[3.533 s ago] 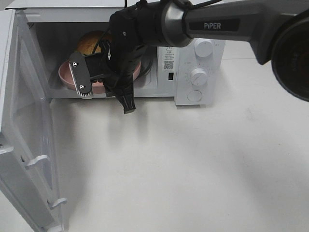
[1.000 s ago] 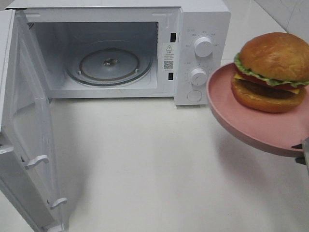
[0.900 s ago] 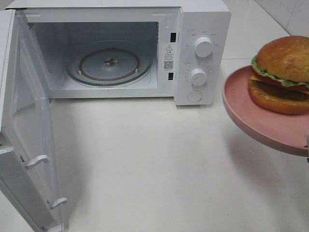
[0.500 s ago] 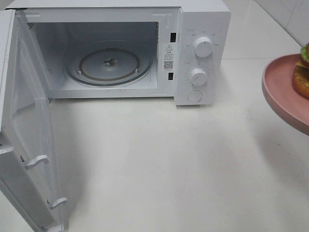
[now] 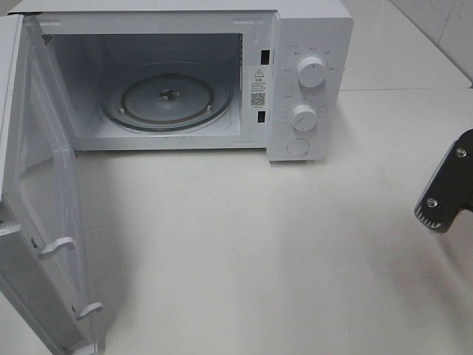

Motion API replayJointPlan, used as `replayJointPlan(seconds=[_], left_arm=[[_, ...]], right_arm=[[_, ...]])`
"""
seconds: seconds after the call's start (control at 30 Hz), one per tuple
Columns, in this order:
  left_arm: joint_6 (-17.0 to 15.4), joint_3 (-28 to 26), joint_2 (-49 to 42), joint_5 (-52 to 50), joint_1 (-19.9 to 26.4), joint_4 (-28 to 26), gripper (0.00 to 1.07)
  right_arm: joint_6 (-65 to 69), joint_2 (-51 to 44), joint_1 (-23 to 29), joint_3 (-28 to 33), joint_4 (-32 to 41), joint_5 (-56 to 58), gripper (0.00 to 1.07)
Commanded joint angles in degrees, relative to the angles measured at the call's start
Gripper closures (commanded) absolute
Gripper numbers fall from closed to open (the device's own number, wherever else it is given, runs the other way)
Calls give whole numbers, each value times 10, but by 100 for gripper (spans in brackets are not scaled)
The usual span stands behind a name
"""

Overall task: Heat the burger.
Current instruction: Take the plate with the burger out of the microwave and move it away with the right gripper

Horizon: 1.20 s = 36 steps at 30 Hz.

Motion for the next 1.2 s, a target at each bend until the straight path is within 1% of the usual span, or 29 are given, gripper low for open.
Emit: replayJointPlan(seconds=[0.03, 0.07, 0.1, 0.17, 0.2, 0.23, 0.3, 0.33, 0.43, 0.47, 0.53, 0.57, 0.6, 0.67, 0.7, 0.77, 0.87, 0.93, 0.97, 1.0, 1.03, 1.1, 1.2], left_arm=[[-2, 0, -5, -7, 3, -5, 9], [-2, 0, -5, -7, 3, -5, 9], [-2, 0, -5, -7, 3, -5, 9], [-2, 0, -5, -7, 3, -5, 9], [-2, 0, -5, -7, 3, -5, 9], [-2, 0, -5, -7, 3, -5, 9], [-2, 0, -5, -7, 3, -5, 9], [-2, 0, -5, -7, 3, -5, 9], [-2, 0, -5, -7, 3, -5, 9], [-2, 0, -5, -7, 3, -5, 9], [-2, 0, -5, -7, 3, -5, 9], [-2, 0, -5, -7, 3, -5, 9], [-2, 0, -5, -7, 3, -5, 9], [-2, 0, -5, -7, 3, -5, 9], [-2, 0, -5, -7, 3, -5, 9], [-2, 0, -5, -7, 3, -5, 9], [-2, 0, -5, -7, 3, -5, 9], [-2, 0, -5, -7, 3, -5, 9], [-2, 0, -5, -7, 3, -5, 9], [-2, 0, -5, -7, 3, -5, 9], [-2, 0, -5, -7, 3, -5, 9], [-2, 0, -5, -7, 3, -5, 9], [-2, 0, -5, -7, 3, -5, 9]], right_arm=[[76, 28, 1, -4, -50, 21, 107], [122, 50, -1, -4, -54, 17, 107], [122, 50, -1, -4, -54, 17, 107], [188, 85, -1, -4, -61, 13, 107], [188, 85, -1, -4, -61, 13, 107], [223, 112, -1, -4, -62, 7, 107], [233, 123, -1, -4, -62, 3, 107], [253, 152, -1, -4, -62, -7, 107], [281, 178, -1, -4, -62, -18, 107], [308, 207, -1, -4, -62, -30, 107], [319, 218, -2, -4, -64, -34, 107], [345, 242, -17, -5, -65, -53, 107], [345, 242, -17, -5, -65, -53, 107], [378, 272, -42, -5, -75, -80, 107], [378, 272, -42, -5, -75, -80, 107], [405, 297, -62, -5, -107, -95, 105], [411, 301, -64, -5, -114, -97, 104], [419, 317, -80, -5, -124, -123, 101], [419, 317, -80, -5, -124, -123, 101], [419, 319, -81, -5, -124, -129, 97], [419, 319, -81, -5, -124, -129, 97], [421, 335, -81, -5, -133, -144, 85], [422, 337, -81, -5, -133, -147, 83]])
